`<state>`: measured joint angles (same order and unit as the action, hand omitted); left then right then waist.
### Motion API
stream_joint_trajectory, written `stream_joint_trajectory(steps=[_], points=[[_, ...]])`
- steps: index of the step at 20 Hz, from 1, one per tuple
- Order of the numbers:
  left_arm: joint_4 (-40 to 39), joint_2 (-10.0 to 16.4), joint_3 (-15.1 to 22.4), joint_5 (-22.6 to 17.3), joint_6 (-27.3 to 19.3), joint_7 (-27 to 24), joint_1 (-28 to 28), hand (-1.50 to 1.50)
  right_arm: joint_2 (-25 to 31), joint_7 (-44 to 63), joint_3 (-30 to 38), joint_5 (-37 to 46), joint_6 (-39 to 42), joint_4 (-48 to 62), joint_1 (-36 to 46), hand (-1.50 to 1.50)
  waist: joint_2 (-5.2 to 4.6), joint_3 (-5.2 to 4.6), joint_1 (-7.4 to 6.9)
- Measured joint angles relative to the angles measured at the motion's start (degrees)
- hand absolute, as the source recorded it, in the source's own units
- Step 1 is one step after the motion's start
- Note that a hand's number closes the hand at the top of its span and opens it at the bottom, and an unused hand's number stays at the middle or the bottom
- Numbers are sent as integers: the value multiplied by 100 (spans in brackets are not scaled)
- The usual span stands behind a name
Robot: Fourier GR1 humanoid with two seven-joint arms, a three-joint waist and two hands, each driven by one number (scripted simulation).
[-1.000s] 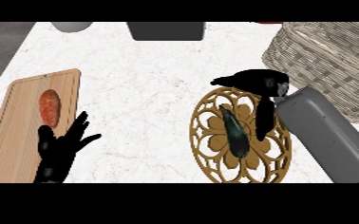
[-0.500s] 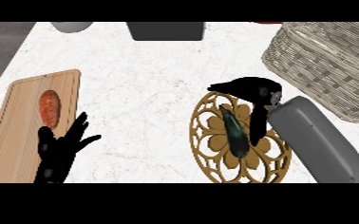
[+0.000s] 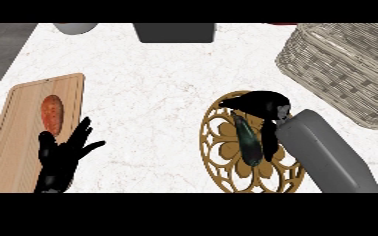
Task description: Pick the eggplant from the placemat and place it in the basket
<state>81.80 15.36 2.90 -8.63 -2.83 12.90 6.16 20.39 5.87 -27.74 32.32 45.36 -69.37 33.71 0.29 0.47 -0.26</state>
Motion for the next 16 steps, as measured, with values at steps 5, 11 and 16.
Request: stream_joint_trajectory(steps=[5,11,16], points=[[81,-51,-20,50,46,17,55,0,-30,-297,63,285,-62,285,-35,-150,-4,-4,-8],[141,-115,-37,225,-15,169,45,0,-261,-393,146,595,-136,366,-117,-150,1,2,-6],[150,-182,-74,303,3,194,52,0,-363,-585,169,860,-282,386,-278,150,11,0,-9]])
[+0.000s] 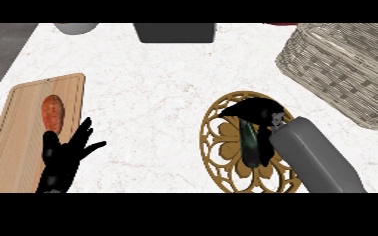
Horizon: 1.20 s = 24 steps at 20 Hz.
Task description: Pick the eggplant from the placemat and place it in the basket
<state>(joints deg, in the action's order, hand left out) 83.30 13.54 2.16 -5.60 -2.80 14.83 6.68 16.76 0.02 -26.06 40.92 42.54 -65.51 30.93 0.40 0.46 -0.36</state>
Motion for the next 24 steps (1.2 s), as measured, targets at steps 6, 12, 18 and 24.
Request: stream_joint_trajectory(steps=[6,12,18,24], points=[[-119,-55,-69,63,46,-120,-43,0,84,-638,-172,532,-566,38,17,150,31,-6,-10],[14,-94,-38,97,72,-76,19,0,-188,23,297,784,-970,471,241,150,15,-8,-32],[121,-67,-75,39,108,-72,36,0,-506,2548,1560,1037,-1997,1122,616,150,-75,-21,-34],[101,-94,43,15,237,-61,-111,0,-1093,4805,2161,1645,-3442,1665,1455,150,-138,-23,-256]])
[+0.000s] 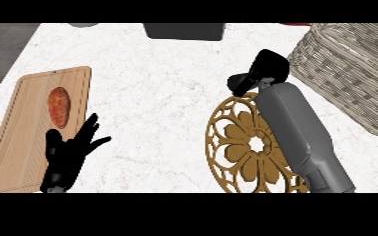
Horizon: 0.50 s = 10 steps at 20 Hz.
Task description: Pick the eggplant from the placemat and place it in the basket
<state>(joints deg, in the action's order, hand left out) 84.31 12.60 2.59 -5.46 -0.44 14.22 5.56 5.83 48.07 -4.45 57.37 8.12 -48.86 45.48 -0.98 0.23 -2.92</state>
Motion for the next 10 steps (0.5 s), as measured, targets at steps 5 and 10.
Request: stream_joint_trajectory(steps=[5,10], points=[[-25,11,-6,18,-27,92,-41,0,-316,680,544,183,-1693,-357,643,150,21,16,6],[9,-13,11,37,-53,93,23,0,-259,883,764,789,-3051,-567,1202,150,48,11,29]])
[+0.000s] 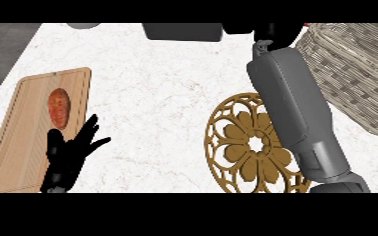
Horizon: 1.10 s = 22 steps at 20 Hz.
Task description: Pick the eggplant from the placemat and place it in the basket
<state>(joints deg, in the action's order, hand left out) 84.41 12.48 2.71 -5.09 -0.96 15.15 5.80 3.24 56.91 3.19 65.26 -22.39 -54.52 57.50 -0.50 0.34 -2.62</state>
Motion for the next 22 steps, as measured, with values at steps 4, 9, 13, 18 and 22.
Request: stream_joint_trajectory(steps=[4,9,13,18,22], points=[[-76,17,-46,36,-23,-53,-7,0,136,162,250,465,-385,176,633,150,18,-1,47],[-161,21,-125,28,-19,-131,10,0,519,342,637,904,-402,462,1242,150,42,3,114],[-235,60,-217,-22,36,-163,-18,0,846,405,926,1092,-382,569,1537,150,53,3,157],[-182,24,-197,-13,64,-174,59,0,1243,345,1306,1057,-375,831,1687,150,58,6,169],[-100,5,-192,14,30,-60,72,0,1533,235,1536,1010,-415,1083,1715,150,52,4,167]])
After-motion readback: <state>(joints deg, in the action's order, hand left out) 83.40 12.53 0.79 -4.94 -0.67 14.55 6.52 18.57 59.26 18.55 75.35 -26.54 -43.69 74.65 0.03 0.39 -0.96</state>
